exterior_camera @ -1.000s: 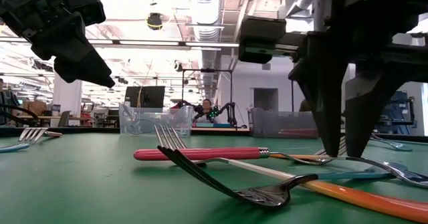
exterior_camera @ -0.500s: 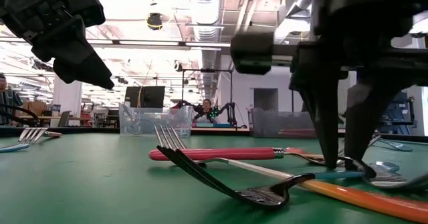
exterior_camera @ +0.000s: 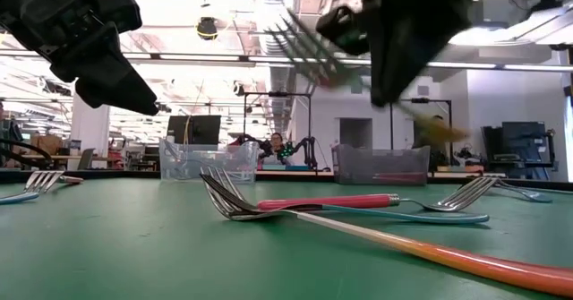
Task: Sort silverware by color (type)
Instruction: Put the orange fork into the white bin
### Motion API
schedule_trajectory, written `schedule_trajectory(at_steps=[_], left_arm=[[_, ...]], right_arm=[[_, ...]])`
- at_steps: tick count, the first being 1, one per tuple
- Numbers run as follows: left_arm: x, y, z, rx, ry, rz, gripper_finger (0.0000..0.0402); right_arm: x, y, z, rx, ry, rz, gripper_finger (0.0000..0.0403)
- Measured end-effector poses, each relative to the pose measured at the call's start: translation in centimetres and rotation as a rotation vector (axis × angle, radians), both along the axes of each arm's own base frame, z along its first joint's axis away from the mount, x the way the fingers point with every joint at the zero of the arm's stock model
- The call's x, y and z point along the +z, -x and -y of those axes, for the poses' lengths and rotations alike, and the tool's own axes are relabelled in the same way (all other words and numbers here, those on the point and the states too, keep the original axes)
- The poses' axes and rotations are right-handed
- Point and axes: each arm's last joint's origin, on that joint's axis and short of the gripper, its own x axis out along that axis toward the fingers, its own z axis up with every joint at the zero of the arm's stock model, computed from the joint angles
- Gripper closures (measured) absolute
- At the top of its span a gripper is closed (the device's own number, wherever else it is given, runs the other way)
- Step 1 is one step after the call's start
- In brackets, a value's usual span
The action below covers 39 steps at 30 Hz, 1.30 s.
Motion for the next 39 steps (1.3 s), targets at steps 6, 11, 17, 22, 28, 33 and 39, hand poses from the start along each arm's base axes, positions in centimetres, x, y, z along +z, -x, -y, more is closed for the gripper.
schedule_trajectory(at_steps=[6, 11, 17, 22, 28, 33, 39], left_arm=[[0.0, 0.0, 0.0, 0.013, 0.005, 0.009, 0.0221], [0.1, 0.0, -0.2, 0.045, -0.028, 0.022, 0.0221], [0.2, 0.0, -0.4, 0.097, -0.128, 0.042, 0.0221], [0.3, 0.1, -0.7, 0.148, -0.215, 0.058, 0.0221], [0.4, -0.1, -1.0, 0.157, -0.238, 0.051, 0.0221], [0.4, -0.3, -1.5, 0.185, -0.233, 0.049, 0.0221], [0.3, -0.4, -1.7, 0.174, -0.211, 0.039, 0.0221]], right_arm=[[4.5, 1.9, 2.2, -0.408, -0.05, 0.08, 0.0386], [6.0, 5.2, 2.8, -0.778, -0.008, -0.012, 0.0382], [6.8, 10.2, 0.4, -1.038, 0.058, -0.144, 0.0382], [6.8, 14.0, -3.0, -1.17, 0.074, -0.257, 0.038], [6.1, 17.9, -6.2, -1.309, 0.078, -0.319, 0.0379], [5.9, 19.6, -7.7, -1.407, 0.041, -0.319, 0.0375], [5.9, 20.8, -9.1, -1.45, -0.037, -0.306, 0.0353]])
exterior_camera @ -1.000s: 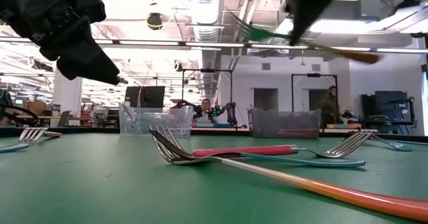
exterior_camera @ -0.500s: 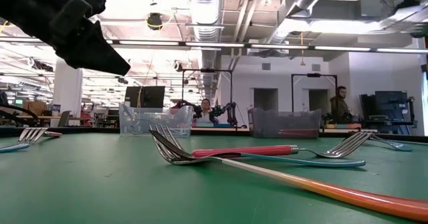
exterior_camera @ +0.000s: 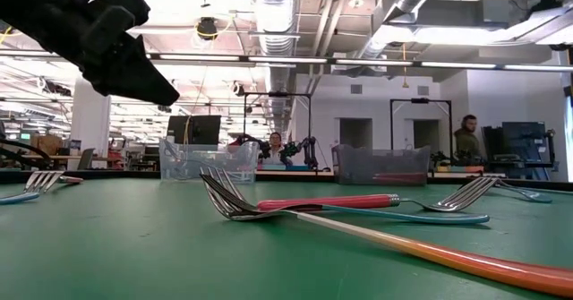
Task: Sort silverware by color (type)
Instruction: Put the orange fork into the white bin, then put the pink fork into the black bin
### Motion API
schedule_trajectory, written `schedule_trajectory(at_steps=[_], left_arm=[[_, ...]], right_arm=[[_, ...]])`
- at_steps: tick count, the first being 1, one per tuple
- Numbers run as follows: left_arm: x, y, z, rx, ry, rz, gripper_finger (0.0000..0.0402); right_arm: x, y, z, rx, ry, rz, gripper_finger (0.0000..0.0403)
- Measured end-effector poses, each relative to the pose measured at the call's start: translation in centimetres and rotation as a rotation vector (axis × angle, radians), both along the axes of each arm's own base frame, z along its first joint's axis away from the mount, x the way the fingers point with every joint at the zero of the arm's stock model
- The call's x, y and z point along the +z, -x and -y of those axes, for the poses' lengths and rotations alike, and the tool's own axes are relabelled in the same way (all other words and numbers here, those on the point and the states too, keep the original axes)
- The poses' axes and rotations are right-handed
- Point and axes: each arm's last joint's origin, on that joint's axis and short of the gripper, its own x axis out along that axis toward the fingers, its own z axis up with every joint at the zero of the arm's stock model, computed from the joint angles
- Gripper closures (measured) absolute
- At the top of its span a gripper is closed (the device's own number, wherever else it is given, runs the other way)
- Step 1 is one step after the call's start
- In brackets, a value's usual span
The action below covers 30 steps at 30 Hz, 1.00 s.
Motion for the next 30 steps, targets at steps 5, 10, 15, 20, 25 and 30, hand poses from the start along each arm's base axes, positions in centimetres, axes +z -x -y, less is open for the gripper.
schedule_trajectory(at_steps=[5, 10, 15, 20, 25, 30], left_arm=[[0.0, 0.0, 0.0, -0.001, 0.002, -0.001, 0.0221], [-0.1, 0.1, 0.0, -0.009, 0.001, -0.015, 0.0221], [-0.2, 0.1, -0.1, -0.009, -0.006, -0.029, 0.0221], [-0.2, 0.1, 0.0, -0.009, 0.0, -0.027, 0.0221], [0.0, 0.0, 0.2, -0.001, 0.059, 0.02, 0.0221], [0.1, 0.1, 1.0, -0.066, 0.044, 0.019, 0.0221]], right_arm=[[0.0, 0.7, -0.4, 0.014, 0.011, 0.02, 0.0333], [0.0, 0.7, -0.3, 0.037, 0.05, 0.062, 0.0305], [0.1, 0.0, 0.0, 0.076, 0.113, 0.178, 0.0265], [0.3, -2.7, 0.7, 0.189, 0.205, 0.373, 0.0239], [0.5, -6.3, 1.7, 0.258, 0.211, 0.481, 0.0239], [0.0, -10.0, 3.2, 0.29, 0.209, 0.51, 0.0248]])
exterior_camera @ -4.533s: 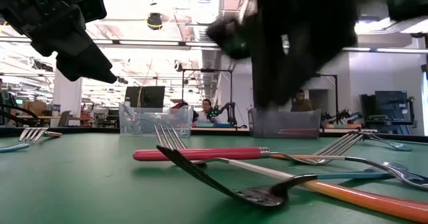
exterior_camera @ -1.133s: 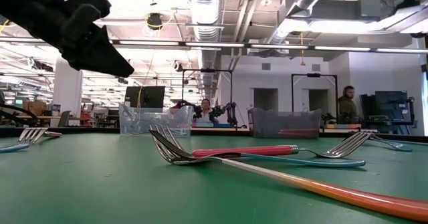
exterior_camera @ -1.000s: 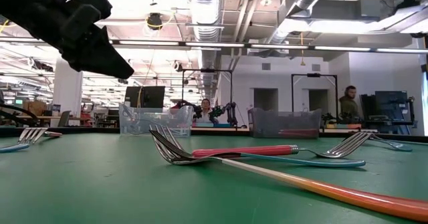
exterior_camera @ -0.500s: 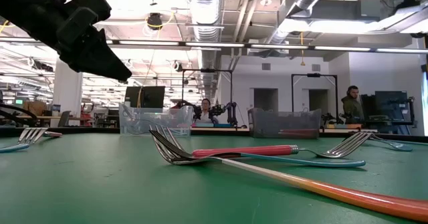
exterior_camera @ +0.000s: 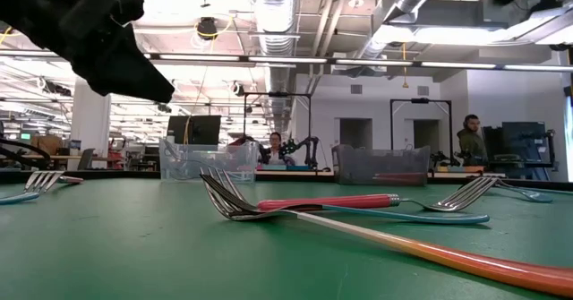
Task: Sort silverware by color (type)
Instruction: Put the pink fork into the black bin
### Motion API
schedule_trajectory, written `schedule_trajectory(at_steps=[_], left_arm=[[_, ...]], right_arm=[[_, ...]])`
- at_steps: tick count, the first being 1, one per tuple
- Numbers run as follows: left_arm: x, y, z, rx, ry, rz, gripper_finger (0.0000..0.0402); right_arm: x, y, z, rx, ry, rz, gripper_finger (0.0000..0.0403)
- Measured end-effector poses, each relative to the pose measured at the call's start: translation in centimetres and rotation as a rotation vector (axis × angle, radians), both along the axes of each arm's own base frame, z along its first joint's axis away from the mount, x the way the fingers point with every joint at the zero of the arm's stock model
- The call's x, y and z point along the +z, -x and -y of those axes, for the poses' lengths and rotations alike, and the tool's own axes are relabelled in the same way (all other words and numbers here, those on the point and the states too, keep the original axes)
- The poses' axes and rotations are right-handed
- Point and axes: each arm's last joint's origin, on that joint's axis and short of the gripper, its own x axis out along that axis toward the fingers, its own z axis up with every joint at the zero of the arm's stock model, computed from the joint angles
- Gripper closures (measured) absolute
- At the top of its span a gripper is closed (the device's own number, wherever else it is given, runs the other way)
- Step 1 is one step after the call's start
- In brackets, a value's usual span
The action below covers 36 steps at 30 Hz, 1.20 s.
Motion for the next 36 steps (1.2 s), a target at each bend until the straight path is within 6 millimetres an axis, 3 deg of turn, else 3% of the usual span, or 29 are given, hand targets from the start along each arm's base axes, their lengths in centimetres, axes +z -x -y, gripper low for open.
schedule_trajectory(at_steps=[4, 11, 18, 24, 30, 36], left_arm=[[0.0, 0.2, 0.4, -0.009, -0.011, 0.004, 0.0221], [0.1, 0.6, 1.4, -0.032, 0.001, 0.038, 0.0221], [0.6, 1.1, 2.9, -0.082, 0.01, 0.098, 0.0221], [0.7, 1.3, 3.0, -0.051, -0.011, 0.122, 0.0221], [0.6, 1.3, 3.0, -0.043, -0.015, 0.12, 0.0221], [0.6, 1.3, 2.8, -0.012, -0.028, 0.13, 0.0221]], right_arm=[[-1.6, -2.9, 0.8, 0.027, -0.006, -0.025, 0.0254], [-4.3, -6.1, 0.5, 0.091, -0.015, -0.023, 0.0266], [-5.0, -9.2, 0.4, 0.253, 0.013, 0.096, 0.0269], [-6.9, -10.3, 1.3, 0.384, -0.057, -0.021, 0.0269], [-9.3, -10.2, 2.3, 0.449, 0.02, -0.214, 0.027], [-11.2, -11.1, 2.8, 0.525, 0.068, -0.262, 0.027]])
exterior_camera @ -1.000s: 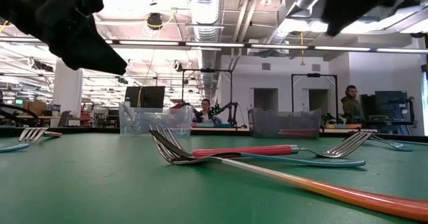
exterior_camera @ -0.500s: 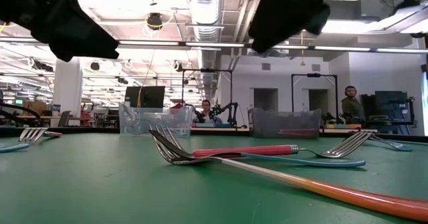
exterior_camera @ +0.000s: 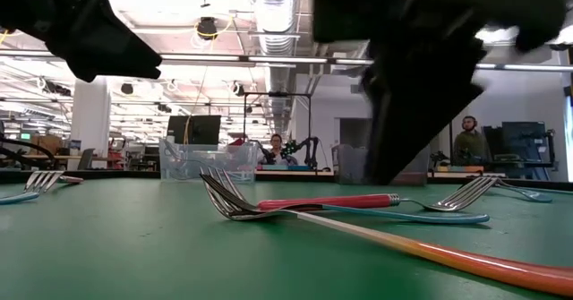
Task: Sort silverware by color (type)
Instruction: Put the pink fork into the black bin
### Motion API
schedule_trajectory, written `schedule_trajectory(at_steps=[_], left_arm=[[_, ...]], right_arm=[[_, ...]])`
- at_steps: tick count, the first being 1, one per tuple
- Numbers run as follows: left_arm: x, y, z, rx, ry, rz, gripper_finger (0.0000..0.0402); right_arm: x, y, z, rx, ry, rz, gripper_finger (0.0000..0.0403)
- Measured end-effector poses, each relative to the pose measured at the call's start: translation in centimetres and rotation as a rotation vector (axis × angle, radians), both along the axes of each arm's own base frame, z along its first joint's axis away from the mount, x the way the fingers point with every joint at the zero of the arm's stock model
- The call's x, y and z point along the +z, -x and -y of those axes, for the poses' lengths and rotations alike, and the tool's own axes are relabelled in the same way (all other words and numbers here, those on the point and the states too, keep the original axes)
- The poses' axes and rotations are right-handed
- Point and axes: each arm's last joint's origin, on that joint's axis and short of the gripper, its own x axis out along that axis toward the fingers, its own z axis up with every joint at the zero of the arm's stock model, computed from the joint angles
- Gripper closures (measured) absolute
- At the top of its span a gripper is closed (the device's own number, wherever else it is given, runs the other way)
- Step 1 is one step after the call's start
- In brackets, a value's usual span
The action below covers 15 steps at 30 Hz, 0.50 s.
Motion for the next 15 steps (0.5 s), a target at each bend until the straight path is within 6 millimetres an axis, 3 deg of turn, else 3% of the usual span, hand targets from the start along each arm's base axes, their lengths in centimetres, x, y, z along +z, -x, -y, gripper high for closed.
schedule_trajectory(at_steps=[7, 15], left_arm=[[0.0, 0.0, -0.1, 0.021, 0.004, 0.014, 0.0221], [0.0, 0.0, -0.1, 0.021, 0.007, 0.009, 0.0221]], right_arm=[[-2.0, -1.0, 1.2, 0.032, 0.015, -0.062, 0.027], [-2.7, -1.2, 2.1, 0.022, -0.009, -0.125, 0.0282]])
